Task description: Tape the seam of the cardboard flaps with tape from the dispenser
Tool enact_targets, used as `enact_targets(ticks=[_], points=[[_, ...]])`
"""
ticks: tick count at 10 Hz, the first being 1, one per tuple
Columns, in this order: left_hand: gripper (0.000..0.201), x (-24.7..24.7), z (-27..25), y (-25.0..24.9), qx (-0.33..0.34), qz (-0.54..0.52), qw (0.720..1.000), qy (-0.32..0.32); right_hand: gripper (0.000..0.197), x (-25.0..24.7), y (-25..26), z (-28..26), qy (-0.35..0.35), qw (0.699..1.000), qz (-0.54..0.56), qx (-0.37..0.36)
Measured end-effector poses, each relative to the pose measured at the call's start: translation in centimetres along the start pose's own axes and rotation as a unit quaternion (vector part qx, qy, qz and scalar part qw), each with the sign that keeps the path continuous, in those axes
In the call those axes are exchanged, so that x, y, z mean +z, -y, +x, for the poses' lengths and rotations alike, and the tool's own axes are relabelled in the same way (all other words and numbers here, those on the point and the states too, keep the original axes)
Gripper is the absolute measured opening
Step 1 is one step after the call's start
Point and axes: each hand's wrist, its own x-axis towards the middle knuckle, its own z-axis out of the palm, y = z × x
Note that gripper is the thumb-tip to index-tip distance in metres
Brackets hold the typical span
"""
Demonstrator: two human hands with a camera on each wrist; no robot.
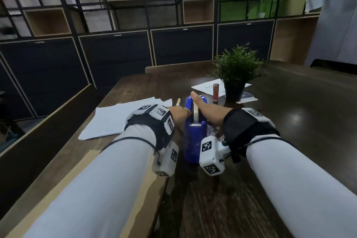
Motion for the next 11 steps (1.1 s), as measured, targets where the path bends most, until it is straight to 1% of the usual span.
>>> enact_targets(ticks=[1, 2, 3, 4, 5, 6, 7, 8, 9, 10, 11], points=[[0.044, -0.5, 2.1, -0.3, 0.027, -0.006, 1.0, 0.002, 0.117, -0.6, 0.4, 2.4, -0.002, 0.999, 0.034, 0.015], [0.042, -0.8, 3.6, -0.8, 0.027, -0.001, 1.0, 0.0, 0.135, -1.5, -0.1, 7.3, -0.014, 0.999, 0.03, -0.006], [0.038, -0.7, 5.1, -0.8, 0.033, 0.02, 0.999, -0.029, 0.112, -1.7, 0.2, 8.1, -0.02, 1.0, 0.013, -0.018], [0.032, -0.3, 7.5, -0.6, 0.036, 0.002, 0.999, -0.04, 0.092, -2.2, 0.5, 9.2, -0.039, 0.999, -0.003, -0.011], [0.048, -0.2, 9.2, -0.8, 0.05, -0.032, 0.997, -0.053, 0.087, -2.4, 0.4, 10.4, -0.069, 0.996, -0.044, -0.022], [0.054, 0.0, 10.4, -0.2, 0.057, -0.02, 0.997, -0.054, 0.094, -2.5, 0.1, 11.3, -0.064, 0.997, -0.03, -0.023], [0.046, -0.1, 9.9, 0.5, 0.082, 0.017, 0.995, -0.046, 0.118, -2.4, -0.2, 11.6, -0.055, 0.998, -0.002, -0.013], [0.05, -0.7, 8.1, 0.8, 0.107, 0.029, 0.994, -0.027, 0.139, -2.1, -1.2, 12.4, -0.036, 0.996, -0.067, -0.038], [0.051, -2.0, 4.9, 2.3, 0.145, 0.068, 0.986, -0.04, 0.122, -2.4, -0.6, 8.2, -0.079, 0.988, -0.108, -0.071], [0.053, -2.8, -0.4, 5.0, 0.143, 0.157, 0.976, -0.041, 0.096, -1.2, 0.0, 0.9, -0.101, 0.966, -0.188, -0.146], [0.054, -3.2, -6.4, 7.4, 0.116, 0.173, 0.978, 0.0, 0.094, 0.9, 1.0, -5.2, 0.033, 0.948, -0.285, -0.134]])
